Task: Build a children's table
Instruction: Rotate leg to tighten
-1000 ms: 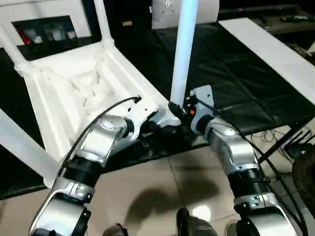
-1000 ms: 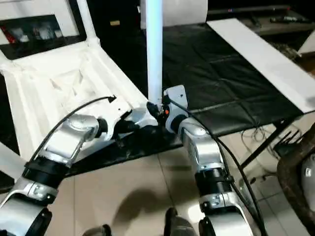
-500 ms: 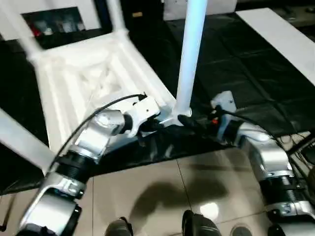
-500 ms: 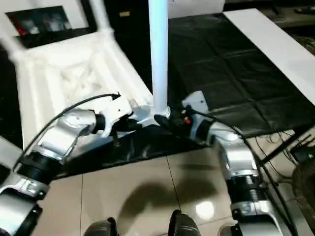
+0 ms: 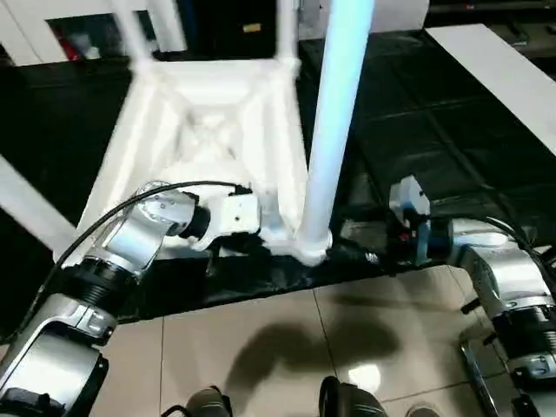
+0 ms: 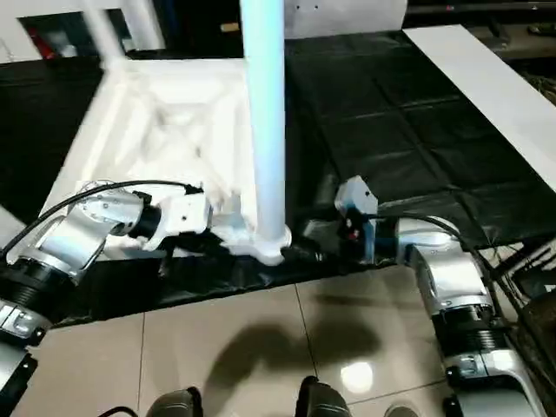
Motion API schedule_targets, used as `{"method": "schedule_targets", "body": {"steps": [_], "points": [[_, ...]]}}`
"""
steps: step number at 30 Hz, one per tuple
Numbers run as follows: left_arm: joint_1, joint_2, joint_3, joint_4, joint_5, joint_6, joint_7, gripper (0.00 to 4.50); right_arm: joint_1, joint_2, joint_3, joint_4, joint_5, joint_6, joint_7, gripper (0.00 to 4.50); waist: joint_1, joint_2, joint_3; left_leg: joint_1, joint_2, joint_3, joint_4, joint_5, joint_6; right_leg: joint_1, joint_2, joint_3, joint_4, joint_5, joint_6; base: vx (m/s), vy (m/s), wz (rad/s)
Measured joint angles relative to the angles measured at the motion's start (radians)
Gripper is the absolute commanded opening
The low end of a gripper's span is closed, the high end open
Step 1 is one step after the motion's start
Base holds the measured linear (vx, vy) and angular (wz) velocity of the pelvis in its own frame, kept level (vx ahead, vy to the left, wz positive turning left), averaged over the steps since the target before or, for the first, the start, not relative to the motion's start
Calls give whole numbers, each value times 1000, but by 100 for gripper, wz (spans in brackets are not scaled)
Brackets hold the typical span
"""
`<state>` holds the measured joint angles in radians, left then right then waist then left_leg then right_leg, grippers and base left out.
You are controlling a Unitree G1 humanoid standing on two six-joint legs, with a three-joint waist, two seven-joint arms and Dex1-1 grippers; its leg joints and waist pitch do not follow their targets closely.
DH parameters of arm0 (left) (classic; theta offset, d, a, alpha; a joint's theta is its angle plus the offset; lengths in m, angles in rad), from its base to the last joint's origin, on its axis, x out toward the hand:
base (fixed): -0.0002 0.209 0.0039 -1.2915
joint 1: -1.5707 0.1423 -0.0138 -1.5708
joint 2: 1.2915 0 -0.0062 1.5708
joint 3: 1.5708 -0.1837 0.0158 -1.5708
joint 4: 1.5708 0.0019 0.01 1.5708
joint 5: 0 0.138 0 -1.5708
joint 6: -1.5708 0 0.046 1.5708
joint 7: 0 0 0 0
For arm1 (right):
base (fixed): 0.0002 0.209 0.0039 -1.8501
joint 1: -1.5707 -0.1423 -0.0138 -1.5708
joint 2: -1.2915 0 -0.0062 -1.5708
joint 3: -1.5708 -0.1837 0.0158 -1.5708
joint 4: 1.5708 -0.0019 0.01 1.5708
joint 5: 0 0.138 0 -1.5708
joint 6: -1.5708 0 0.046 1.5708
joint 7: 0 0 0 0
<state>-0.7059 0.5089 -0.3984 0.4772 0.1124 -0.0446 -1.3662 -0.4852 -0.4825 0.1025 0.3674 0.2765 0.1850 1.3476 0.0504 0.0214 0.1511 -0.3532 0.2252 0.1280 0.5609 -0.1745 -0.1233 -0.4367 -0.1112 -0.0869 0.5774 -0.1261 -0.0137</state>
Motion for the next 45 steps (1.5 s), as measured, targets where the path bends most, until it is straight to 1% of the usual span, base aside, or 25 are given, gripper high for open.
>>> {"method": "schedule_targets", "body": {"steps": [3,4,5,7,9,11,12,13,15,16,17,18,20,21,22,26,28,30,32,34,36,37,40,42,45], "points": [[-1,8,-13,1,-7,-35,-50,0,-6,-3,22,2,8,0,56,381,8,-1,-1,0,0,1,1,0,0,0,0,1,1,0,0,0,0,0],[-2,8,-21,2,-11,-52,-77,0,-15,0,36,2,11,2,81,362,12,-1,-1,0,0,3,2,0,0,0,0,3,1,0,0,0,0,0],[-6,6,-27,3,-11,-59,-92,0,-21,0,45,3,12,4,96,350,14,-1,-1,0,1,5,2,0,0,1,-1,4,1,0,0,0,0,0],[-8,0,-36,3,-11,-71,-109,0,-26,4,55,3,14,5,111,341,16,-3,-2,0,2,12,2,0,0,0,0,11,1,0,0,0,0,0],[-12,-5,-43,9,-11,-80,-120,0,-26,12,64,11,14,8,134,310,15,-6,-4,1,0,18,3,0,0,0,0,19,1,0,0,0,0,0],[-13,-6,-45,11,-11,-83,-123,0,-27,21,67,25,16,9,145,303,12,-9,-6,0,0,20,4,0,0,0,0,22,0,0,0,0,0,0],[-13,-7,-46,12,-11,-84,-123,0,-28,25,69,34,18,11,149,286,12,-11,-7,0,0,20,4,0,0,0,0,22,0,0,0,0,0,0],[-13,-6,-46,13,-11,-85,-123,0,-28,28,70,39,20,12,151,286,11,-12,-7,0,0,20,4,0,0,0,0,22,0,0,0,0,0,0],[-14,-6,-45,17,-11,-87,-125,0,-31,30,73,44,24,22,162,262,11,-12,-7,1,0,20,4,0,0,0,0,22,1,0,0,0,0,0],[-14,-6,-45,18,-11,-88,-126,0,-33,30,76,46,27,26,168,262,11,-12,-8,1,0,20,3,0,0,0,1,22,1,0,0,0,0,0],[-14,-6,-45,20,-11,-89,-127,0,-35,30,80,47,31,31,171,242,11,-12,-8,1,1,20,3,0,0,0,1,22,1,0,0,0,0,0],[-15,-6,-44,22,-11,-90,-130,0,-38,32,84,47,34,38,174,233,11,-12,-8,1,1,20,3,0,0,0,1,22,1,0,0,0,0,0],[-15,-6,-43,24,-13,-90,-132,0,-39,34,84,47,34,45,178,225,11,-12,-8,1,1,20,3,0,1,0,1,22,1,0,0,0,0,0],[-15,-6,-43,26,-16,-90,-133,0,-39,34,84,47,34,46,178,211,11,-12,-8,1,1,20,3,0,1,0,1,22,1,0,0,0,0,0],[-15,-6,-42,28,-18,-88,-133,0,-39,35,84,47,34,48,178,207,11,-12,-8,1,1,20,3,0,0,0,1,22,1,0,0,0,0,0],[-15,-7,-37,28,-25,-57,-138,0,-39,40,83,47,35,57,176,201,9,-12,-8,1,1,20,3,0,0,-1,1,22,1,0,0,0,0,0],[-12,-7,-32,25,-31,-23,-141,0,-36,43,81,40,37,72,170,201,8,-12,-8,1,1,21,3,0,0,-1,1,22,1,0,0,0,0,0],[7,-6,-14,-4,-42,57,-140,0,-16,63,77,4,41,92,129,201,7,-12,-8,2,1,21,3,0,0,-1,2,22,1,0,0,0,0,0],[25,-1,9,-30,-47,125,-126,0,4,86,65,-17,39,94,80,201,-2,-12,-8,3,2,21,2,0,0,-1,2,22,2,0,0,0,0,0],[36,0,33,-43,-41,184,-88,0,8,111,52,-26,27,93,0,200,-18,-12,-8,4,2,21,3,-3,-5,-1,2,22,1,-2,3,0,0,0],[49,-8,58,-64,-37,257,-15,0,7,151,27,-29,-6,91,-115,199,-34,-13,-8,5,1,20,4,-3,-6,-2,3,22,1,-5,8,-27,0,-5],[54,-20,75,-73,-33,297,31,0,4,176,12,-29,-23,92,-192,199,-47,-14,-8,5,1,19,4,-3,-6,-3,3,22,-1,-5,9,-53,1,-9],[64,-74,109,-101,-22,394,143,0,-16,229,-21,-15,-57,108,-367,196,-68,-15,-8,5,-1,17,4,-3,-6,-7,3,20,-5,-6,10,-18,2,-4],[68,-121,135,-114,-17,459,225,0,-35,270,-44,-4,-80,128,-486,194,-73,-16,-7,4,-1,14,3,-3,-6,-8,5,18,-9,-6,10,0,0,0],[68,-179,168,-135,3,544,345,0,-72,355,-68,25,-116,138,-682,193,-73,-16,-7,2,-1,12,2,-3,-6,-12,9,18,-15,-6,10,0,0,0]]}}
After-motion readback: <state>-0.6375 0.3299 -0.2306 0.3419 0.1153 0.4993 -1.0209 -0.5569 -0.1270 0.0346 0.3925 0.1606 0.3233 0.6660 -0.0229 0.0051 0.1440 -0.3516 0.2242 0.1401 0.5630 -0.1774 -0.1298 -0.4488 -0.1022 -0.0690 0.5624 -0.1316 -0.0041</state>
